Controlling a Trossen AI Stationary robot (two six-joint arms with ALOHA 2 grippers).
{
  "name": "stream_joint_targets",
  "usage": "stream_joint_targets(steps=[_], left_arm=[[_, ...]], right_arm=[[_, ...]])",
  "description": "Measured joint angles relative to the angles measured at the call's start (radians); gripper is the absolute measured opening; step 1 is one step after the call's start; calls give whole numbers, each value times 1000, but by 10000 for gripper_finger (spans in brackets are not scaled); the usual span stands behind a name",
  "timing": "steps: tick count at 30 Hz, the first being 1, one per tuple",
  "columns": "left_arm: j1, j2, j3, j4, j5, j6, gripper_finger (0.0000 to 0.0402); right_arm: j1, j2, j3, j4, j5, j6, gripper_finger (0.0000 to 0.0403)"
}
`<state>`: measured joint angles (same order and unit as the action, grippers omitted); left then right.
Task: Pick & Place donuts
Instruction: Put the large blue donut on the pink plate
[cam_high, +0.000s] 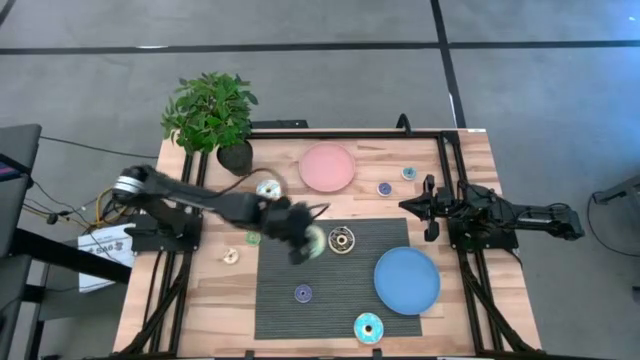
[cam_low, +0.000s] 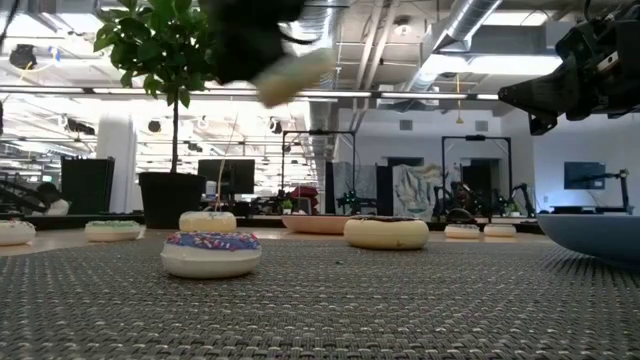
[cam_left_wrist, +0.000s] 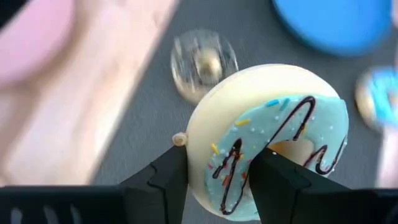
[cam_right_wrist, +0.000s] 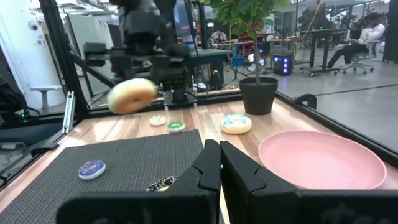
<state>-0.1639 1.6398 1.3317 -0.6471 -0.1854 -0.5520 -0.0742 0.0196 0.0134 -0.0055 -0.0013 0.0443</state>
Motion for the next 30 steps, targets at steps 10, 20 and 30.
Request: stream_joint_targets(steps=[10,20,30], left_arm=[[193,445,593,-163,-10,137,142],[379,757,1025,-424,-5,246,142],[568,772,988,-424,-6,280,142]], right_arm=[[0,0,0,0,0,0,0],[0,0,0,0,0,0,0],[0,0,0,0,0,0,0]])
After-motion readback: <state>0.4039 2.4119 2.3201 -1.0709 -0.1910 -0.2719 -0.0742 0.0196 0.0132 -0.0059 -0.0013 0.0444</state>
